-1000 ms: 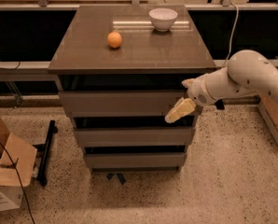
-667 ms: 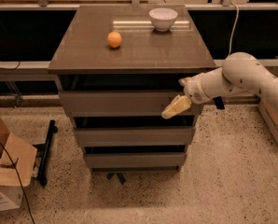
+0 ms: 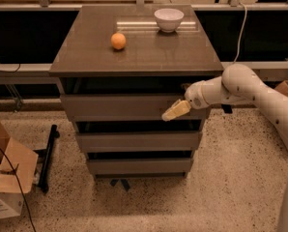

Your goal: Open top drawer

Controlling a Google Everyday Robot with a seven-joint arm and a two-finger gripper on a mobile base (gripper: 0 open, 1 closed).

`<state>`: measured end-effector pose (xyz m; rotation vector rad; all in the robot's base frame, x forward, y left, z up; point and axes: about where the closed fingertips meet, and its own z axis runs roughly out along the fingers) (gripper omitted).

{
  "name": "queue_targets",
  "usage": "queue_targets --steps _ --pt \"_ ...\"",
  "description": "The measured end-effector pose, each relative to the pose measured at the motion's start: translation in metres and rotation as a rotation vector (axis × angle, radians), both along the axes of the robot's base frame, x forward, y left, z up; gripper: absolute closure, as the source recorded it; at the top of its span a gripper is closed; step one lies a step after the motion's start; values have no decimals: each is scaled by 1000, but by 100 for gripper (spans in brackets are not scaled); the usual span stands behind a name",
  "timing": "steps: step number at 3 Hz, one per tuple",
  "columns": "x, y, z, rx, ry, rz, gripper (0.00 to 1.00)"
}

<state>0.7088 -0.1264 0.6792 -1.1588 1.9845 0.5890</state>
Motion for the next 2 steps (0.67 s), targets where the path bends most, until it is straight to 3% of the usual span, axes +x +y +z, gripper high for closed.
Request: queue_targets --steps 1,2 --pt "-17 13 -13 21 36 30 16" --pt "-17 13 -8 21 36 30 47"
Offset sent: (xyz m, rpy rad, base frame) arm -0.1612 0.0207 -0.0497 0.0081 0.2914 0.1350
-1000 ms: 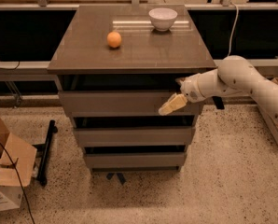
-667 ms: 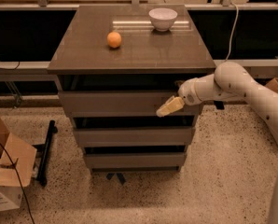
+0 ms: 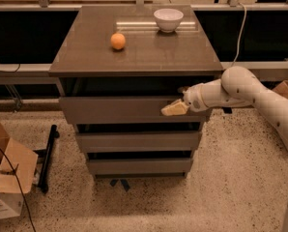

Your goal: Open top drawer

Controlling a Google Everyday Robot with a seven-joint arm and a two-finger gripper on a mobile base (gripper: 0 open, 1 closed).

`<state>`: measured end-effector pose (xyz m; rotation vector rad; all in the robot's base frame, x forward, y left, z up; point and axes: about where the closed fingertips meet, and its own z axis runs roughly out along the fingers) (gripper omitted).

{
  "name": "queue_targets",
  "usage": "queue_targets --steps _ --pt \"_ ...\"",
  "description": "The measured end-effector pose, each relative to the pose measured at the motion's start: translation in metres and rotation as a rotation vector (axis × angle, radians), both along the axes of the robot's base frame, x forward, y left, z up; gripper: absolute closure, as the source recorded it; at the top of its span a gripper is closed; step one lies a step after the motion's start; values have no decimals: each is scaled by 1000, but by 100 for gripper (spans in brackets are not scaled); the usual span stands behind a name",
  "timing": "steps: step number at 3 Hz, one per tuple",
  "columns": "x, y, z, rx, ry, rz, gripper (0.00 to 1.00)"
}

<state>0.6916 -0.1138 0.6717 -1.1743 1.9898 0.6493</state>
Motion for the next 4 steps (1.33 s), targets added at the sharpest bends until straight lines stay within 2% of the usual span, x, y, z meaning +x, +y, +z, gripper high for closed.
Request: queue_targets --steps 1,2,3,4 --pt "0 0 4 0 0 0 70" --pt "0 0 12 0 0 0 98" --pt "0 0 16 0 0 0 100" --pt "0 0 16 0 0 0 81"
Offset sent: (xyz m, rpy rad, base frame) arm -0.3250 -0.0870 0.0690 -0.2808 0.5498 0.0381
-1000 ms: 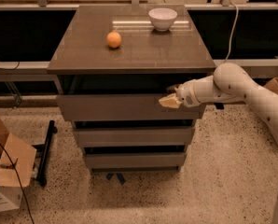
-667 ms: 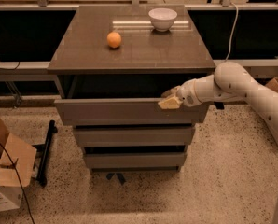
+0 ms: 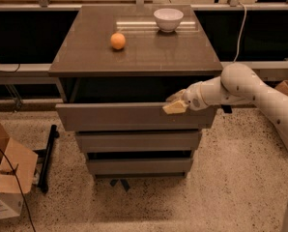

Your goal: Open top drawer

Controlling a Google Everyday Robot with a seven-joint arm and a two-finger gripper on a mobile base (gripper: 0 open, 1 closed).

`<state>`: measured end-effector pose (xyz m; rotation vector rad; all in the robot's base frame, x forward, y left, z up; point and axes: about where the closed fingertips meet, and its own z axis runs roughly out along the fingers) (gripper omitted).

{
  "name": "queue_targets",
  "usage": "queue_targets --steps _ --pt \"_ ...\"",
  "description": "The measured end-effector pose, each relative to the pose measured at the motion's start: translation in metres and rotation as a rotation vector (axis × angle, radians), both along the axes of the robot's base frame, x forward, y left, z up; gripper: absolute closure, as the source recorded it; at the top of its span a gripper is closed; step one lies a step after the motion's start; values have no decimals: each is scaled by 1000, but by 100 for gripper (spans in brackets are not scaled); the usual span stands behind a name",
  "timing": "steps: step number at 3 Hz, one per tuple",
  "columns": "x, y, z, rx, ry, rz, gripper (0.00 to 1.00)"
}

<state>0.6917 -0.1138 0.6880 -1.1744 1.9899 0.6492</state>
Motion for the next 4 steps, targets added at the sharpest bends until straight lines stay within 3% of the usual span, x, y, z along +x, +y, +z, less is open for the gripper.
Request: queue_targets --steps 1,3,4 --pt "1 4 -6 -14 17 31 57" --pt "1 4 -5 -14 17 31 11" --pt "-23 -1 -12 -36 63 10 0"
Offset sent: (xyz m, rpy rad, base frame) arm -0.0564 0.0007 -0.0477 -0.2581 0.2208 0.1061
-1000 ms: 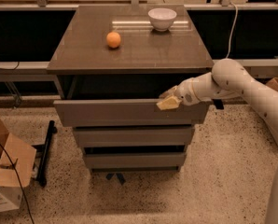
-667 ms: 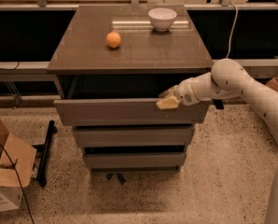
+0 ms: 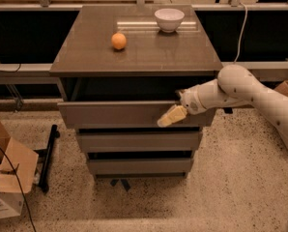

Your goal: Open top drawer

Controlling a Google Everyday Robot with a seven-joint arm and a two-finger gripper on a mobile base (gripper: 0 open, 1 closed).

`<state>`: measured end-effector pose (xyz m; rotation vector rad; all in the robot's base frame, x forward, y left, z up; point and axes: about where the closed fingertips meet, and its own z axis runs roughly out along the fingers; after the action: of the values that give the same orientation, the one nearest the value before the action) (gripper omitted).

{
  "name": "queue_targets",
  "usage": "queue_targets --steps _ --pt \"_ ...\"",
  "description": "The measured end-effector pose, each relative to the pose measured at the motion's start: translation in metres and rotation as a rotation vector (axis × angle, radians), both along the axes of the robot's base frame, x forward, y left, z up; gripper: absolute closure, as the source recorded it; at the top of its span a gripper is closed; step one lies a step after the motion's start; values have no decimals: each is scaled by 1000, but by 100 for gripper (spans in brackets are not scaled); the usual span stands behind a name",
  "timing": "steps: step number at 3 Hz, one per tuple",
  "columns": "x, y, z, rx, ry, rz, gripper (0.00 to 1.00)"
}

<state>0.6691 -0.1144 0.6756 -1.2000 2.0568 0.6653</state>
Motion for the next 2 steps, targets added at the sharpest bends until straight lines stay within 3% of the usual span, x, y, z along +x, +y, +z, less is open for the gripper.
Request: queue_targets --steps 1,2 --pt "-5 -2 -1 -6 9 -8 0" --pt "-16 -5 -5 -15 34 -19 24"
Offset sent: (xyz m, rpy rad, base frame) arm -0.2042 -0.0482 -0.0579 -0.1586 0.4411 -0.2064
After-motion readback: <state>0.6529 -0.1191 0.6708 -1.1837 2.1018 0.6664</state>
